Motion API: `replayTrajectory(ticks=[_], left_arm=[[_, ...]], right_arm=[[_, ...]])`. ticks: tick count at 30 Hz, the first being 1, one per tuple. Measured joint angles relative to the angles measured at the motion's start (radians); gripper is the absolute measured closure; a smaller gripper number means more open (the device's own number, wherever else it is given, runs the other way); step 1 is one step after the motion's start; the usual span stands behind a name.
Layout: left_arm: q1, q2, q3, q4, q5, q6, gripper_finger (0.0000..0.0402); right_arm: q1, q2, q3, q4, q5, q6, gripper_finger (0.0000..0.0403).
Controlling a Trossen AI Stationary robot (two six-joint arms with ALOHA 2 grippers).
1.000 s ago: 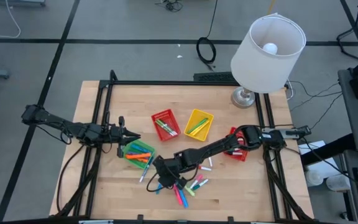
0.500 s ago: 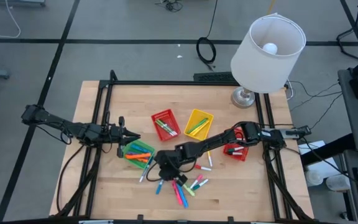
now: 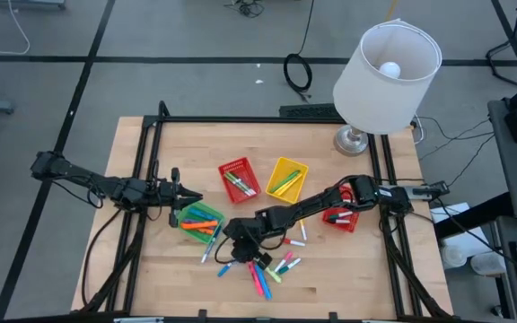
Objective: Pick & Place Markers
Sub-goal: Put the light blue marker into the left red bin
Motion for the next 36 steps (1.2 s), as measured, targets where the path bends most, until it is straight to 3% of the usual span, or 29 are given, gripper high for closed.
replayTrajectory(ticks=[10,16,20,28,36], left_arm=[[0.0,0.0,0.0,0.01,0.0,-0.039,0.036],[0.0,0.0,0.0,0.031,0.0,-0.052,0.036],[0.0,0.0,0.0,0.032,0.0,-0.06,0.036],[0.0,0.0,0.0,0.032,0.0,-0.064,0.036],[0.0,0.0,0.0,0.032,-0.003,-0.06,0.036]], right_arm=[[0.042,-0.143,-0.006,-0.054,0.159,-0.006,0.0391],[0.072,-0.249,-0.003,-0.061,0.307,0.117,0.0396],[0.072,-0.357,-0.021,-0.123,0.322,0.19,0.0397],[0.073,-0.56,-0.303,0.095,0.321,0.258,0.04],[0.094,-0.593,-0.537,0.351,0.325,0.252,0.0402]])
